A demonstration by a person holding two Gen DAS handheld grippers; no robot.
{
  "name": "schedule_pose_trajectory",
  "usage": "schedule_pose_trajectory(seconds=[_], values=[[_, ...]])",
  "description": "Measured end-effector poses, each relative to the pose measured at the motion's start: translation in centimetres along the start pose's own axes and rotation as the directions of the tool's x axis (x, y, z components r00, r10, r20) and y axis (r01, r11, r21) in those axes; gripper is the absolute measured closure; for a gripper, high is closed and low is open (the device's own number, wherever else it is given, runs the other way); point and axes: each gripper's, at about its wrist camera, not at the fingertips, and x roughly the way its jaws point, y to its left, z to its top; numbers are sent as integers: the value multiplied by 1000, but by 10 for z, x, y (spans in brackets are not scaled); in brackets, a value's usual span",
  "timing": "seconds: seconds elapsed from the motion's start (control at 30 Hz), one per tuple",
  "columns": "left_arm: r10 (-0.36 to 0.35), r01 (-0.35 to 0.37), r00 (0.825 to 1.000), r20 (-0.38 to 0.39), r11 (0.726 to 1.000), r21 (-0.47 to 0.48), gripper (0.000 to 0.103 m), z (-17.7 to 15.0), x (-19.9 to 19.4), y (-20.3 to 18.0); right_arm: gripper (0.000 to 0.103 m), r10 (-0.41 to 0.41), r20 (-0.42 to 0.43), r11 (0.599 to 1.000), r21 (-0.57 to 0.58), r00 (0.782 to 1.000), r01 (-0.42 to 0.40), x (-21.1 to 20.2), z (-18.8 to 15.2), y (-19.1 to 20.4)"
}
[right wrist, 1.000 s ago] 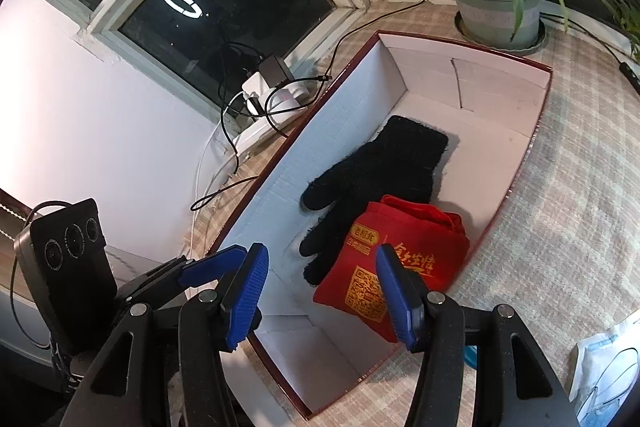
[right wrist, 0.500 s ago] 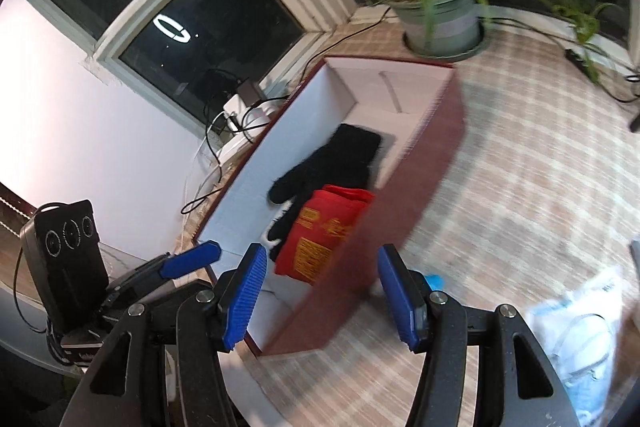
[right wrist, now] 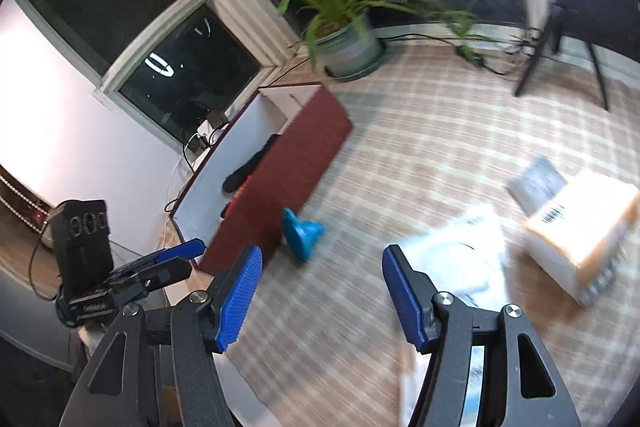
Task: Organize soft objects
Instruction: 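Move the right gripper to the white face-mask package and grasp its end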
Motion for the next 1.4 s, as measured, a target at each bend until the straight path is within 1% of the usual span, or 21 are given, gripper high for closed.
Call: schedule_pose_trajectory(seconds=[0.13,0.2,0.3,0.43,0.5,0.63,0.77,0.9,1.07,1.23,1.33,1.4], values=[[-17,16,999,-45,1000,-11,36,-17,21,-19,39,-27,27,1000,5,999,27,-31,-25,-32],[-26,25,997,-68,1000,-17,36,-25,33,-26,39,-36,10,999,21,999,36,-42,-39,-53],[-41,38,994,-103,999,-35,36,-37,54,-39,39,-39,-34,997,63,999,41,-48,-53,-81],[-56,48,989,-138,997,-64,36,-47,76,-48,39,-12,-93,991,134,996,24,-46,-65,-118],[-72,58,986,-153,994,-92,36,-54,86,-52,39,34,-119,983,183,992,-12,-39,-70,-136],[-100,71,978,-184,985,-156,36,-66,106,-55,39,79,-169,971,237,982,-37,-24,-78,-156],[-96,59,978,-187,979,-193,36,-67,116,-52,39,106,-208,966,252,972,-52,-15,-91,-167],[-75,37,982,-173,976,-217,36,-57,124,-45,39,166,-220,952,290,961,-98,-11,-102,-176],[-52,14,986,-161,974,-227,36,-38,139,-35,39,190,-232,949,294,954,-117,-11,-108,-177],[-78,29,984,-161,958,-284,36,-29,154,-20,39,200,-237,945,304,951,-123,-14,-109,-183],[-81,31,983,-163,957,-288,36,-25,159,-18,39,213,-238,939,319,948,-131,-17,-109,-189],[-74,25,984,-164,959,-284,36,-24,161,-18,39,207,-246,940,318,947,-122,-18,-110,-192]])
